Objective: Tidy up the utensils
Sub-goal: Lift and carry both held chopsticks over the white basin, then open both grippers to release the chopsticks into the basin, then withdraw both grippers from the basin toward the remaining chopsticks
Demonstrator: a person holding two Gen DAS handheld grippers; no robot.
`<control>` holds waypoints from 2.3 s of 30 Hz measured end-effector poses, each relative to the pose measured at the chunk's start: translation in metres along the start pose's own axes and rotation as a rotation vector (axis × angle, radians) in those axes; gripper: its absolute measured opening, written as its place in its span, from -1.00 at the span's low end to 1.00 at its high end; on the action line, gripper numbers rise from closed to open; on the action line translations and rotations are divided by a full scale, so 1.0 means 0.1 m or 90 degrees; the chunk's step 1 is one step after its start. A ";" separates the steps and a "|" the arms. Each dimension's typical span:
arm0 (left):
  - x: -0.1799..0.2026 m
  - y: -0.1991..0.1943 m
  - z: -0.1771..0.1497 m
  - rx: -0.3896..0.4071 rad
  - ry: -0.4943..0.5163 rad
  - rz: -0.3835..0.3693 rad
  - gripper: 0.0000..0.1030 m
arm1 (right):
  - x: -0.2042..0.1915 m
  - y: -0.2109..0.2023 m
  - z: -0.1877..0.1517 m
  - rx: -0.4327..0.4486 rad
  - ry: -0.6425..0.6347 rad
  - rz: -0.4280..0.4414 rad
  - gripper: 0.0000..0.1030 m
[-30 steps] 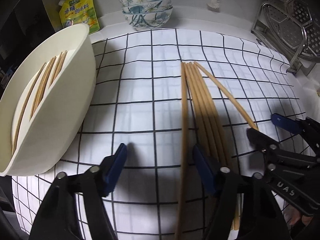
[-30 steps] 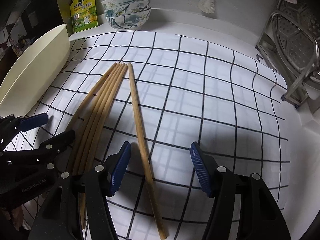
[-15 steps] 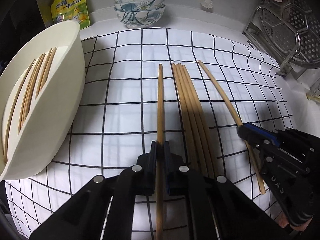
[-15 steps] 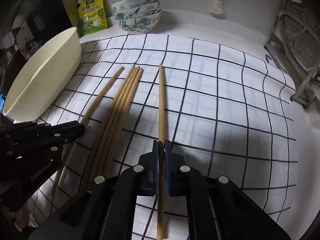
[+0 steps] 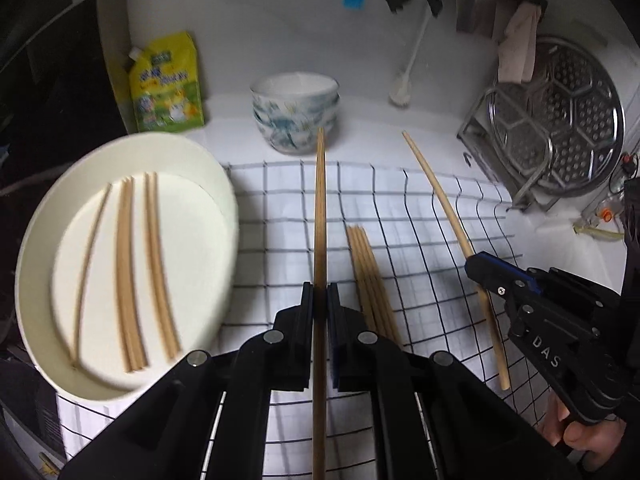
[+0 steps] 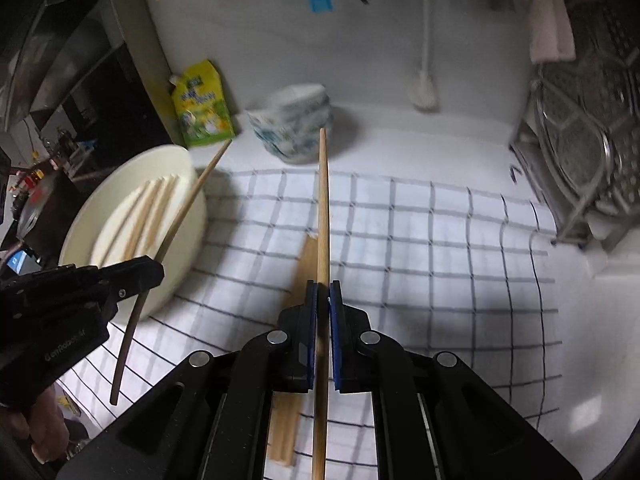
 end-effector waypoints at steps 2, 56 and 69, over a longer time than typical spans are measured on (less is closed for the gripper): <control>-0.17 -0.14 0.11 0.020 -0.005 0.004 -0.86 | -0.16 -0.03 0.18 0.016 -0.013 0.012 -0.88; -2.25 0.10 0.74 -0.008 -0.080 0.103 -0.12 | -1.97 1.14 1.03 -0.082 -0.014 0.105 -0.58; -2.04 -0.32 0.65 0.026 -0.060 0.097 0.17 | -1.91 0.64 0.93 -0.041 -0.009 0.091 -0.32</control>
Point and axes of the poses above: each gripper's, at about its wrist camera, not at the fingertips, and y roughly the way its jaws point, x to its right, z to its top, the point moved 4 cm from there along y, roughly the way its jaws point, and after that the axes turned 15 degrees about -y, right-handed, at the moved point
